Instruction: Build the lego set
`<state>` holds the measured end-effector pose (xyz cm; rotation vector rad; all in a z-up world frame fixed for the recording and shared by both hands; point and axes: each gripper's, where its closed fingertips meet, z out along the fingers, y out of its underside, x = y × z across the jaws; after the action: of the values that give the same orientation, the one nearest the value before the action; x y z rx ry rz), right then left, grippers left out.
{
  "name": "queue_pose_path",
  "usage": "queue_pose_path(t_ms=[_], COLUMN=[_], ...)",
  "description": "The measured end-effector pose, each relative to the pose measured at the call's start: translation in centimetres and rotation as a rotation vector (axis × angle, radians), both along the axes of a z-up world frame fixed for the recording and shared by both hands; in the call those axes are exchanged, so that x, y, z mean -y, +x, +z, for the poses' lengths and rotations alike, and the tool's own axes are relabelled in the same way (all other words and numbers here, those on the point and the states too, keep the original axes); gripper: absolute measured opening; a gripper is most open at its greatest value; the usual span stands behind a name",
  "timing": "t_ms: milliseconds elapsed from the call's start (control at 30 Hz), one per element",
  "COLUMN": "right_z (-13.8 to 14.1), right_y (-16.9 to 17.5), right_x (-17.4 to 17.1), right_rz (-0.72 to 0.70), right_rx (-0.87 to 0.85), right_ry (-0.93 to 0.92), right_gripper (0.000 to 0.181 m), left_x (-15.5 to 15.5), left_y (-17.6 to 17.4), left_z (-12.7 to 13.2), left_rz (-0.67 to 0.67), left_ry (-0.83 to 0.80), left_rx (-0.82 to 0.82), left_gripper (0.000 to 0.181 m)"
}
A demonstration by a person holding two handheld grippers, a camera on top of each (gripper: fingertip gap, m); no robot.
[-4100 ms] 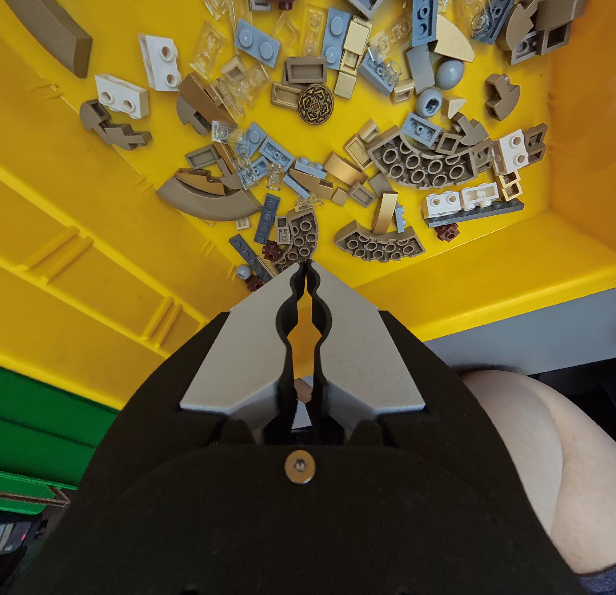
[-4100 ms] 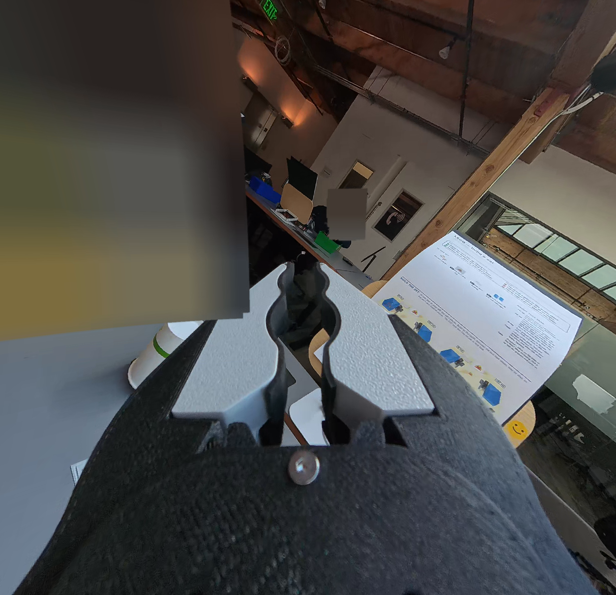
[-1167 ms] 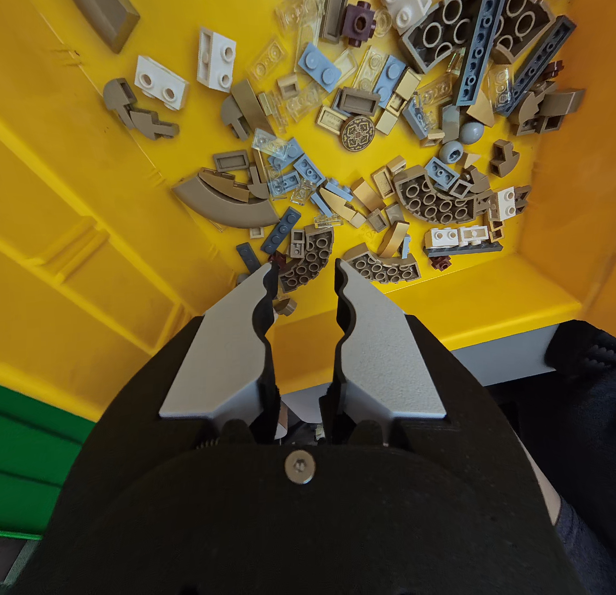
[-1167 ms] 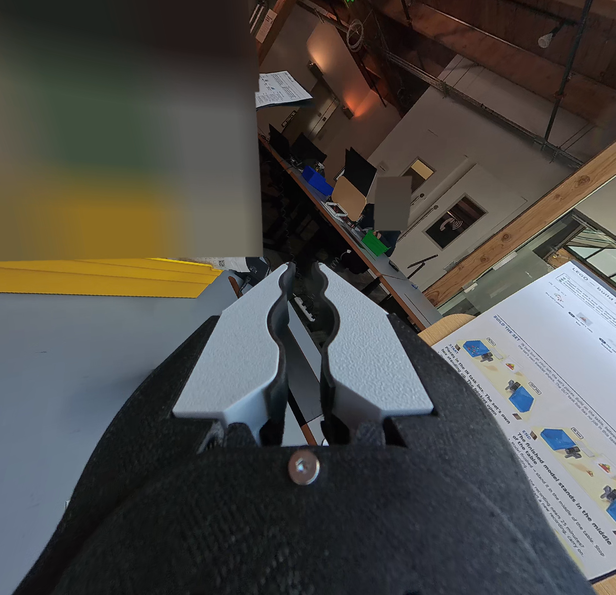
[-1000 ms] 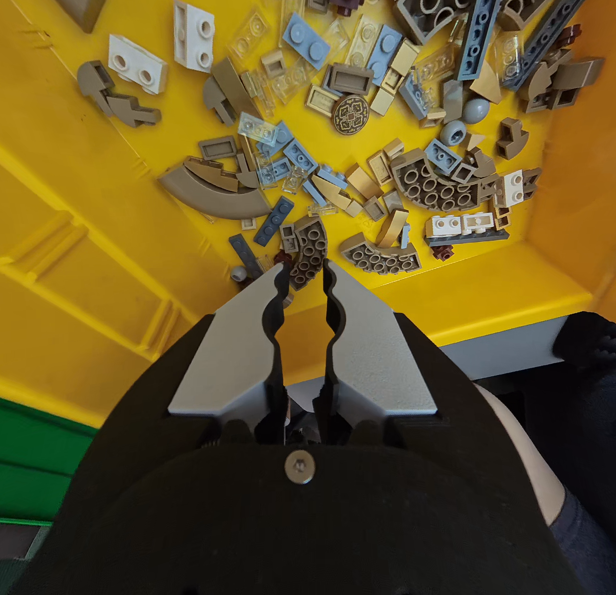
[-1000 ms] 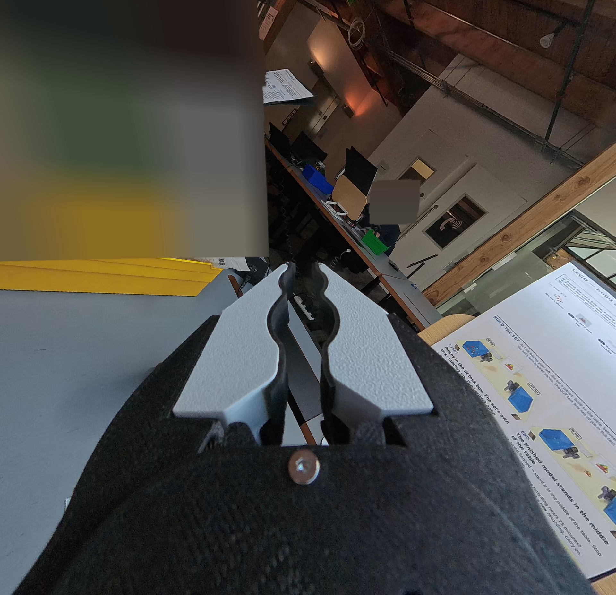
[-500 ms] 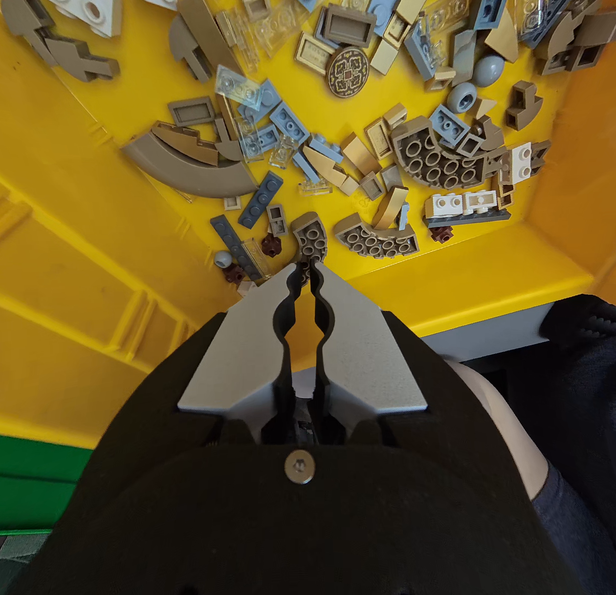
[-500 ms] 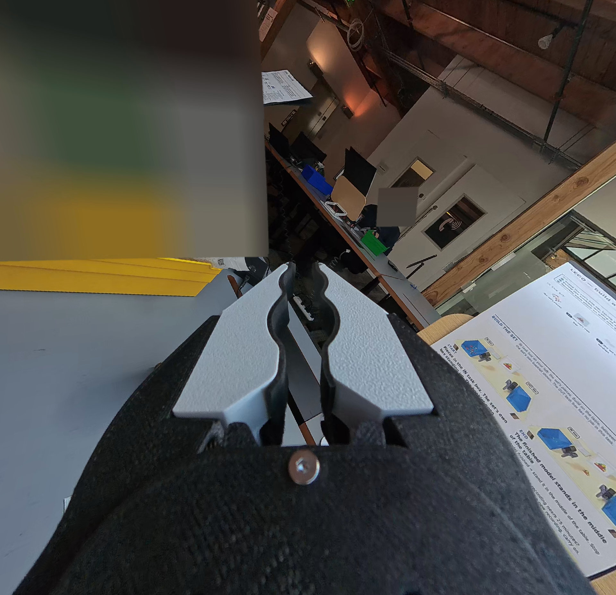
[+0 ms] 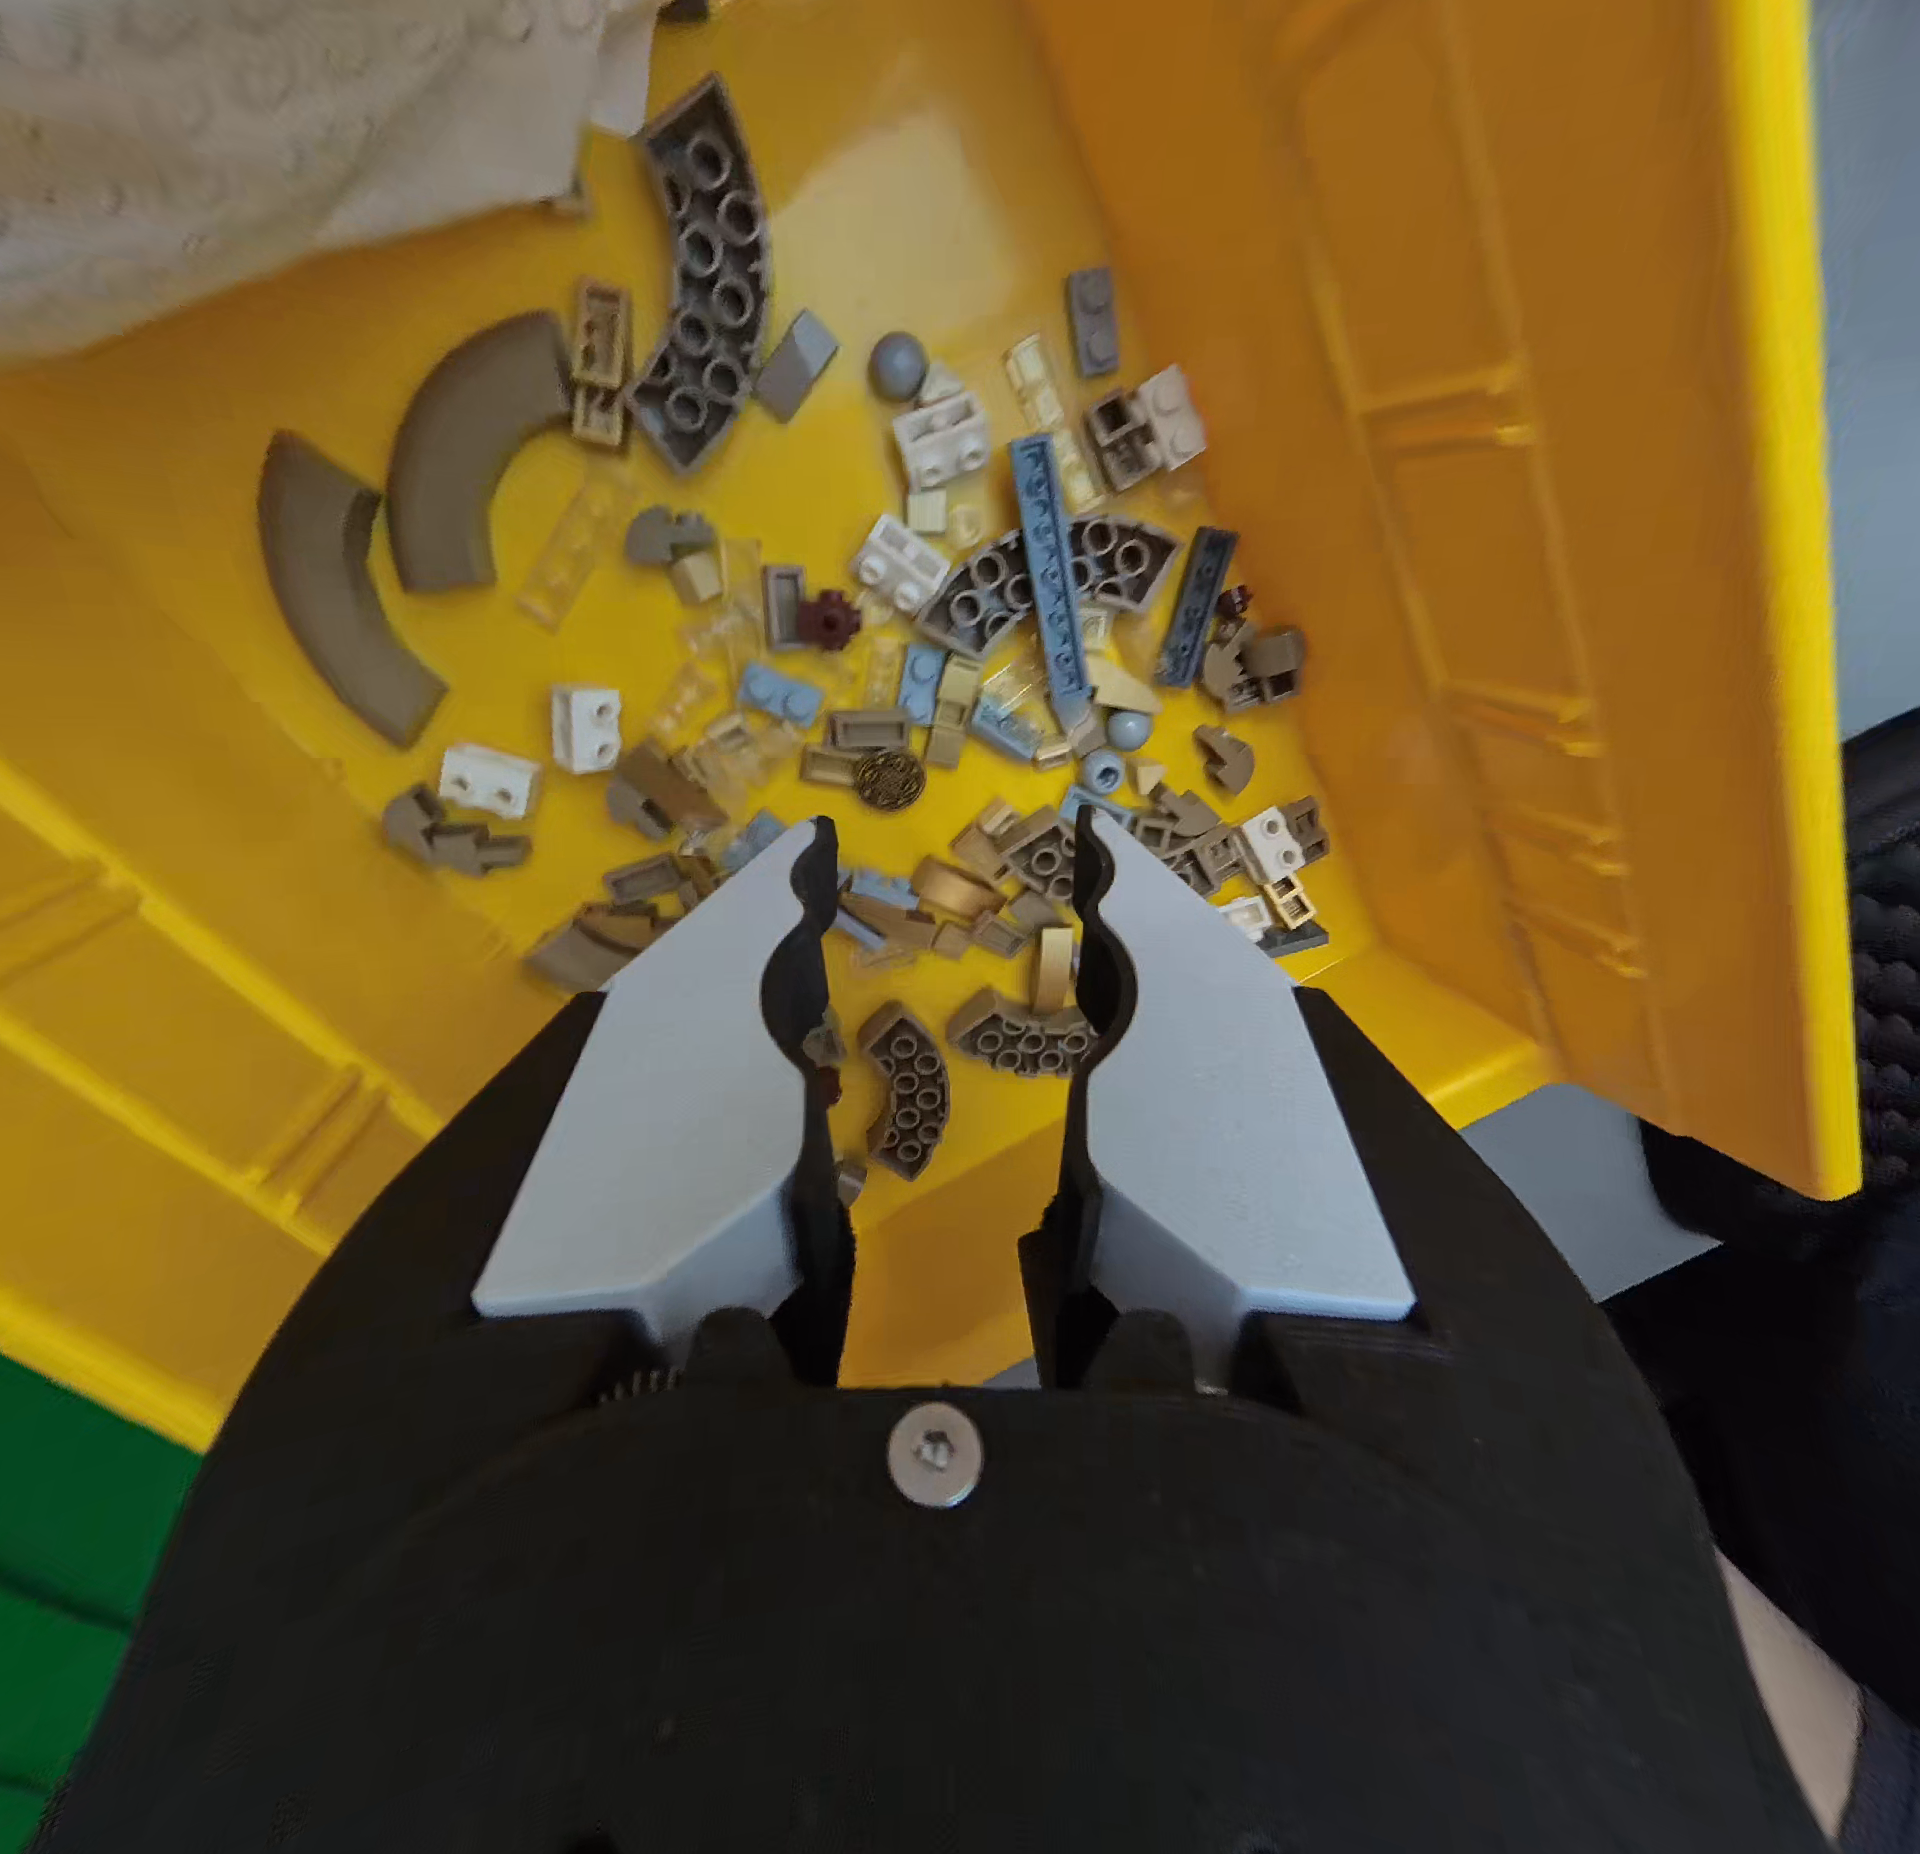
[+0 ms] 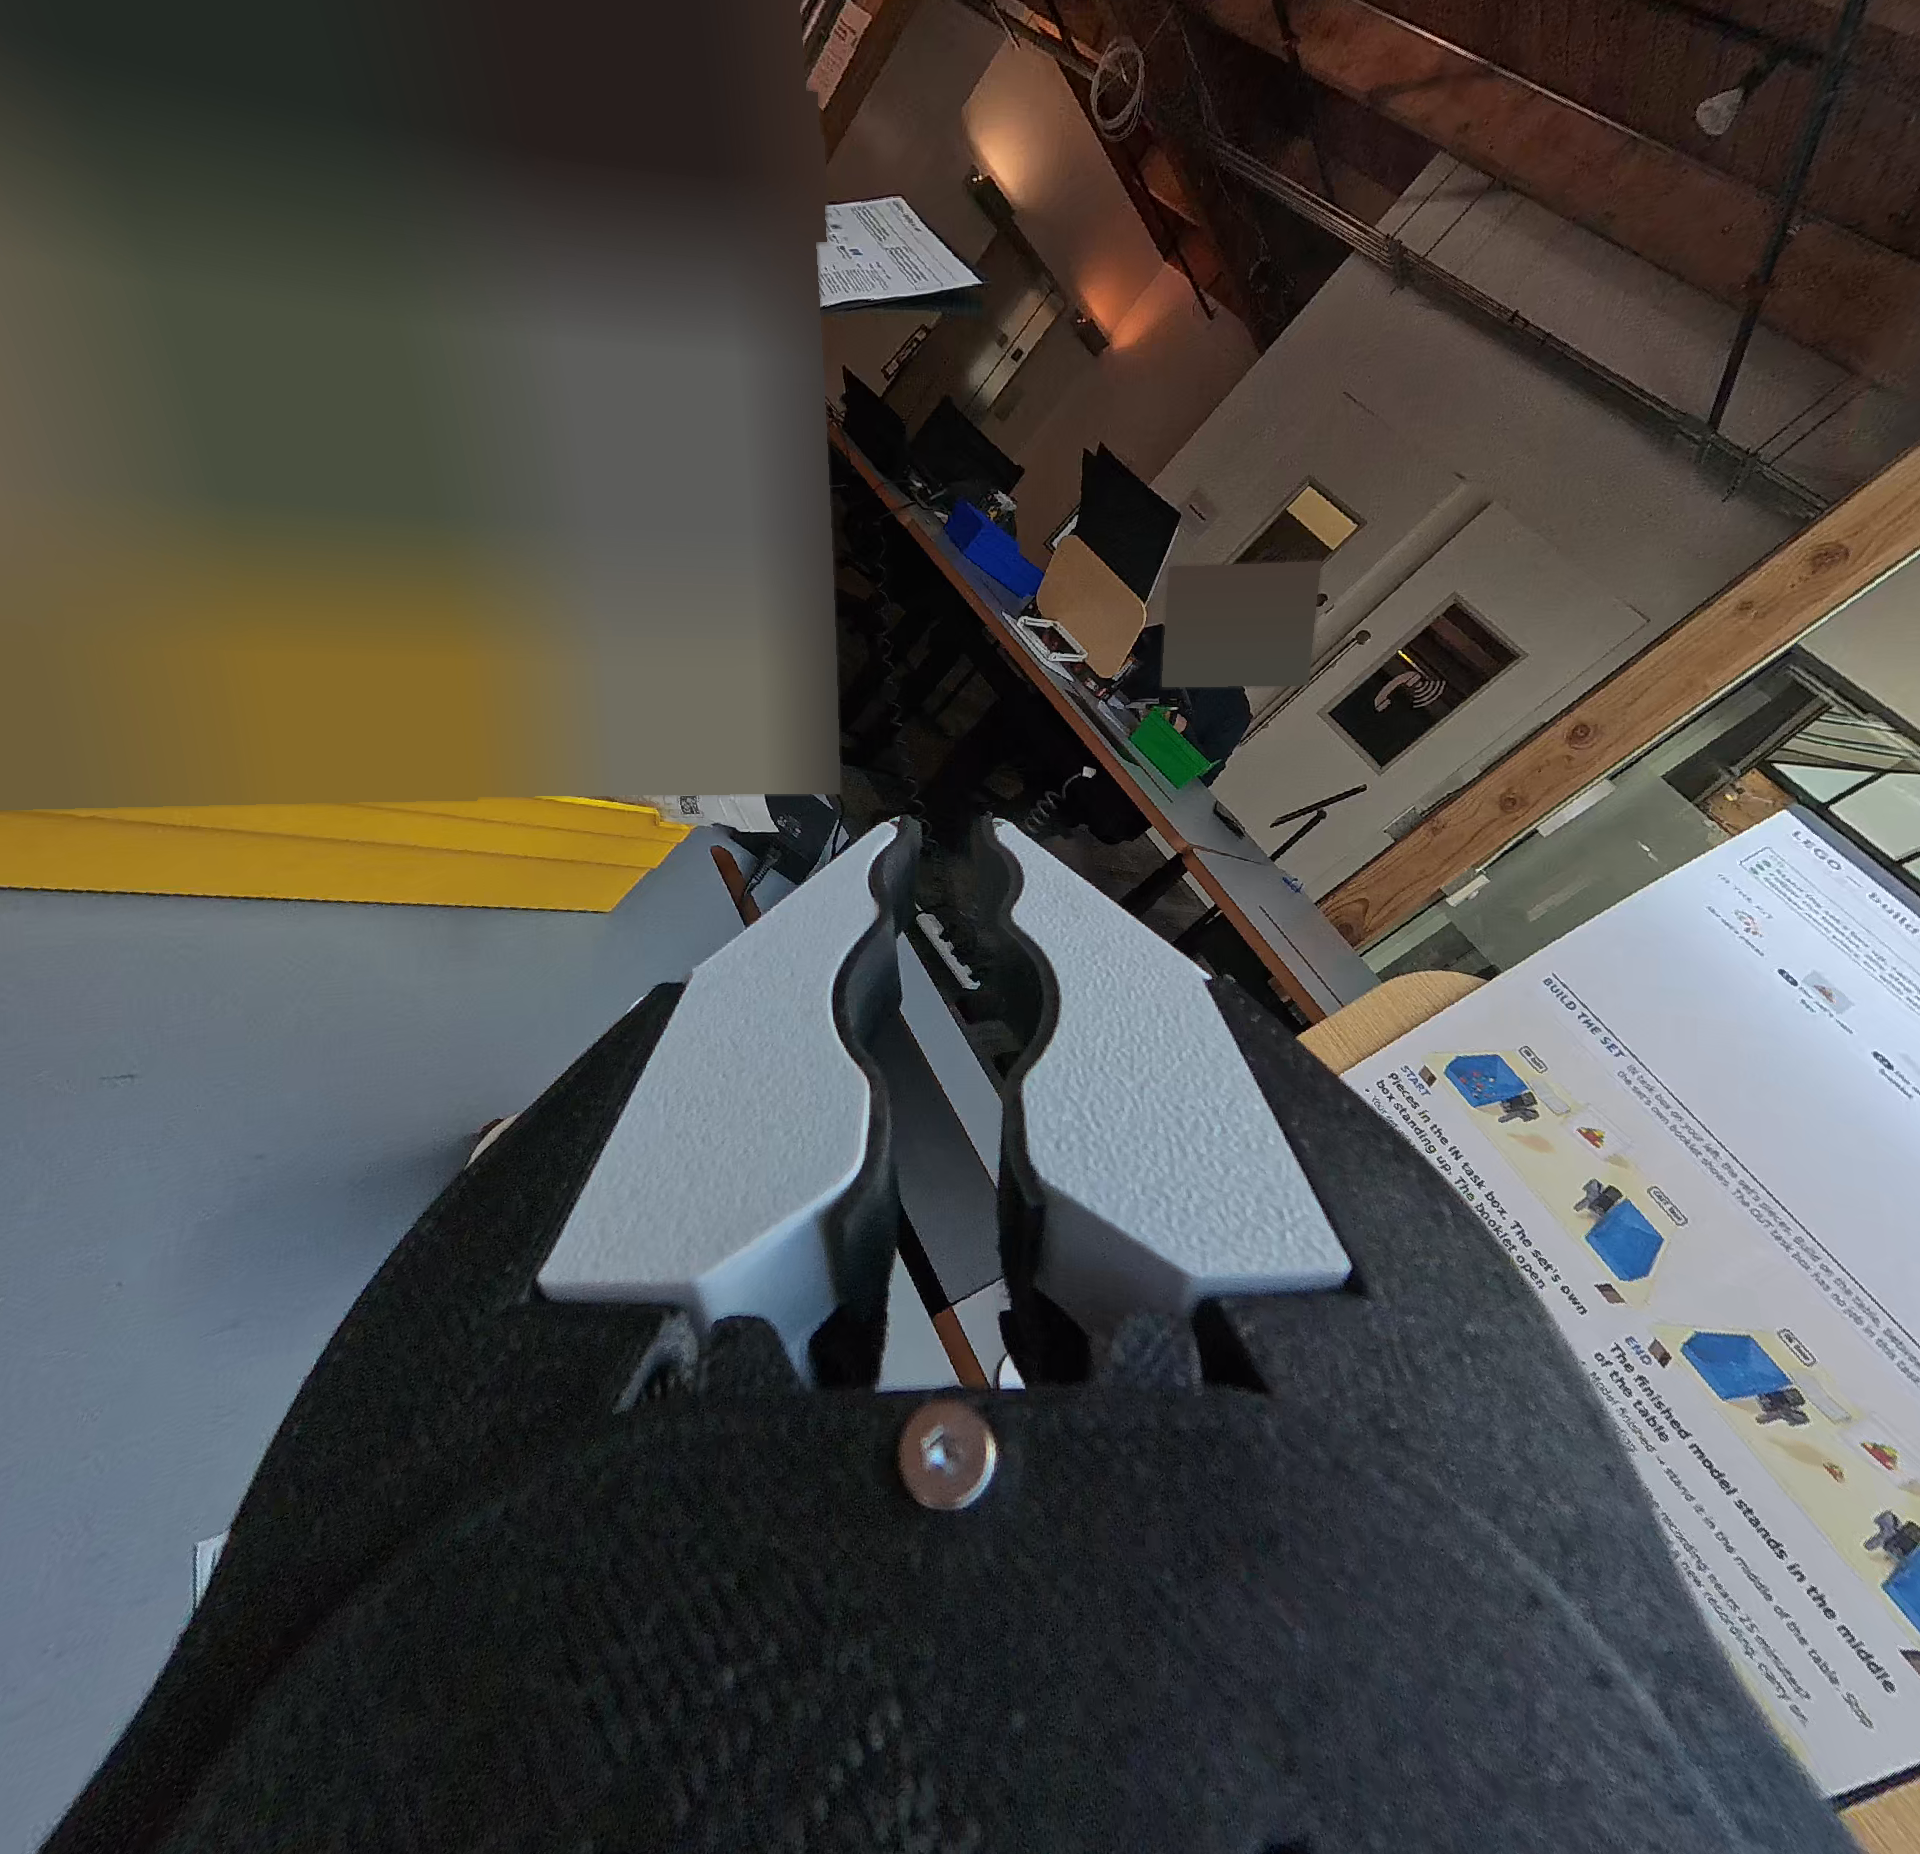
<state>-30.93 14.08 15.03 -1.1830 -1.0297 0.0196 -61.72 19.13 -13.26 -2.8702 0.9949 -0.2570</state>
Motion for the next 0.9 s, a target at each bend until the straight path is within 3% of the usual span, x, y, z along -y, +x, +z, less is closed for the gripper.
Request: queue_pose_path(t_ms=[233, 300, 367, 467, 600, 767, 900], right_z=[0.3, 0.4, 0.5, 0.5, 0.5, 0.4, 0.0], right_y=[0.4, 0.5, 0.5, 0.6, 0.7, 0.7, 0.3], right_x=[0.2, 0.3, 0.3, 0.3, 0.2, 0.1, 0.1], right_rz=[-0.002, -0.002, -0.003, -0.004, -0.006, -0.007, -0.004], right_rx=[-0.008, -0.012, -0.011, -0.009, -0.012, -0.010, 0.006], right_ry=[0.011, 0.012, 0.013, 0.015, 0.014, 0.010, 0.005], right_gripper=[0.009, 0.009, 0.009, 0.010, 0.009, 0.009, 0.009], left_x=[-0.1, -0.1, -0.4, 0.1, 0.2, -0.2, 1.0], left_y=[2.9, 3.3, 3.4, 2.6, 1.0, -2.0, -4.9], left_z=[-1.7, -2.3, -2.4, -2.8, -2.1, 0.4, 0.8], left_rz=[-0.184, -0.210, -0.225, -0.244, -0.209, -0.068, 0.031], left_ry=[0.008, 0.002, 0.019, -0.004, 0.006, 0.077, 0.040], left_rx=[-0.042, -0.057, -0.074, -0.115, -0.117, -0.076, -0.109], left_gripper=[0.038, 0.029, 0.008, 0.006, 0.005, 0.006, 0.005])
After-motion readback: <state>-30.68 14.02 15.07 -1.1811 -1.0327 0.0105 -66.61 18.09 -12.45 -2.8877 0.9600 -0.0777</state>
